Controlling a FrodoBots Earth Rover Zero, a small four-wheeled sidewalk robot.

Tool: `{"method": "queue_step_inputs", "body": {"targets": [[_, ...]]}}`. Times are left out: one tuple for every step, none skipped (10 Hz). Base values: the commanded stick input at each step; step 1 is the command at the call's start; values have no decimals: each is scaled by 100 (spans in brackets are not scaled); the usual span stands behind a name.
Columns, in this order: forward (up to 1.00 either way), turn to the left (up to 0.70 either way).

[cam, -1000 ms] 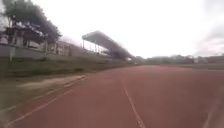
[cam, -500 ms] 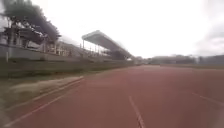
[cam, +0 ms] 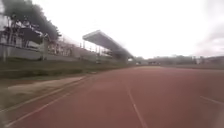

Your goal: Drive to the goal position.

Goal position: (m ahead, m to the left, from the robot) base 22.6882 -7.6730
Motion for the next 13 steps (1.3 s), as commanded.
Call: {"method": "queue_step_inputs", "body": {"targets": [[70,0],[70,0],[70,0],[70,0],[70,0],[70,0],[70,0],[70,0],[70,0],[70,0],[70,0],[70,0],[70,0]]}}
